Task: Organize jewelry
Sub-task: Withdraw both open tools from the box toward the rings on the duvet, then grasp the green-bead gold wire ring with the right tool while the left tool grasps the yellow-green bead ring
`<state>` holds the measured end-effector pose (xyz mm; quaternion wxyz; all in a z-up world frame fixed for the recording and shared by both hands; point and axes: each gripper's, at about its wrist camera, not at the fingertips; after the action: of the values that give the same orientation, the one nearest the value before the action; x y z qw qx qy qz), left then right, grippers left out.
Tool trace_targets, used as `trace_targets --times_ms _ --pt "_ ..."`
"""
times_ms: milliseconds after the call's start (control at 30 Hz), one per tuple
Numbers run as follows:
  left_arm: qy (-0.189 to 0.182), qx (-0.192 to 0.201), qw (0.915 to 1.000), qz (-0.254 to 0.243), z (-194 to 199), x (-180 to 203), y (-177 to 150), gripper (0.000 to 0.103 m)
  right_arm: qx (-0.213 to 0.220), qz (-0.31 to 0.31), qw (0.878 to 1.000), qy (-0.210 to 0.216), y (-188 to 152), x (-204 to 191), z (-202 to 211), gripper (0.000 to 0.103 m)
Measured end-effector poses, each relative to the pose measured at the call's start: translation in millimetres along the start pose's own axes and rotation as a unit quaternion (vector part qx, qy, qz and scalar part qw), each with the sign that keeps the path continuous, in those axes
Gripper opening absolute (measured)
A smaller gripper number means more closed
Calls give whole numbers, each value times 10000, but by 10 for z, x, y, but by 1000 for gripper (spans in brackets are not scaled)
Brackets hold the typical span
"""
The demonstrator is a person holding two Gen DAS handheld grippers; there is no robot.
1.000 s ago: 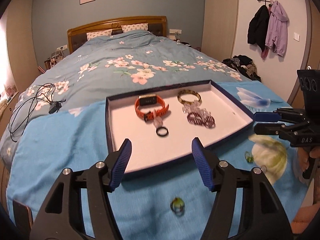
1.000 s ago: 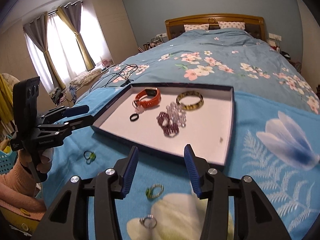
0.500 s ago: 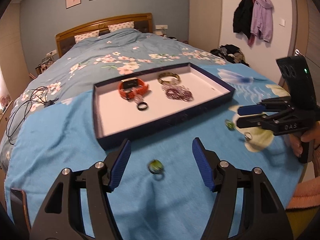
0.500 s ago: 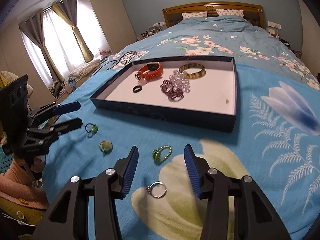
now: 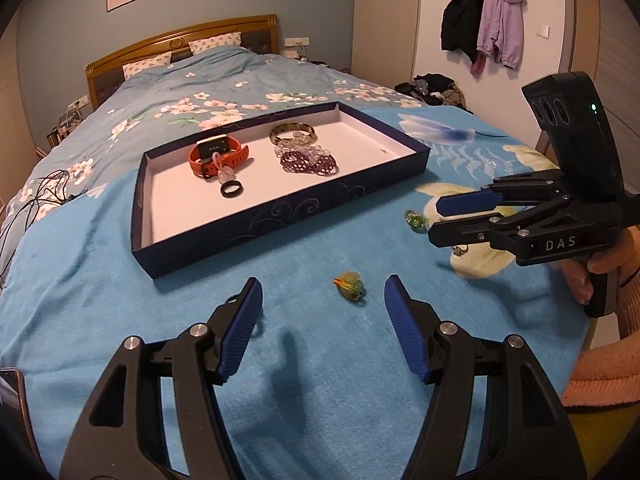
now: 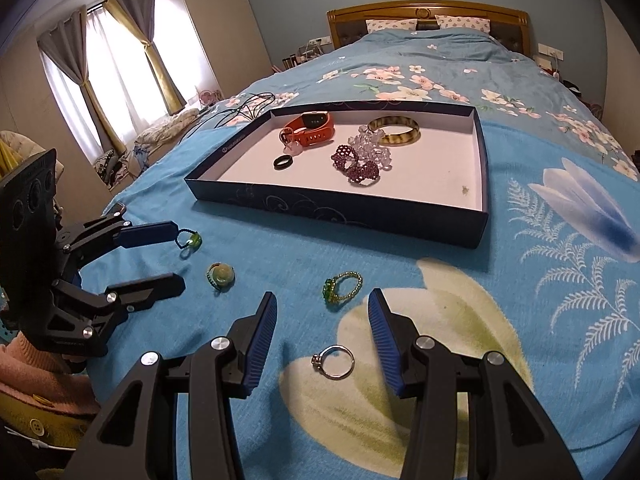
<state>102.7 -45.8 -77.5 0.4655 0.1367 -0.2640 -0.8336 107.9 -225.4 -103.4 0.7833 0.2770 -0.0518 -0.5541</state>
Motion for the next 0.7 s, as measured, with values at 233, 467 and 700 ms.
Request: trace_targets --times_ms 233,467,700 --pt "0 -354 9994 -60 -180 36 86 56 -152 -51 9998 -68 94 -21 -109 45" --pt "-232 -674 9974 58 -352 17 146 40 -185 -33 9994 -298 133 -55 -160 36" --pt "-222 -678 9974 79 -360 17 144 28 -199 -98 9989 -418 144 -33 -174 14"
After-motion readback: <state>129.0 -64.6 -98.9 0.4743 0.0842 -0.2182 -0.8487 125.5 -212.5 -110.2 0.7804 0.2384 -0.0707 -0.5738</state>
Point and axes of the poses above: each gripper's, at about its wrist camera, not at the fingertips, and z roughly against the way its jaws point, x to its right, y to its top, and after that the axes turned 12 degrees about -x, right-handed
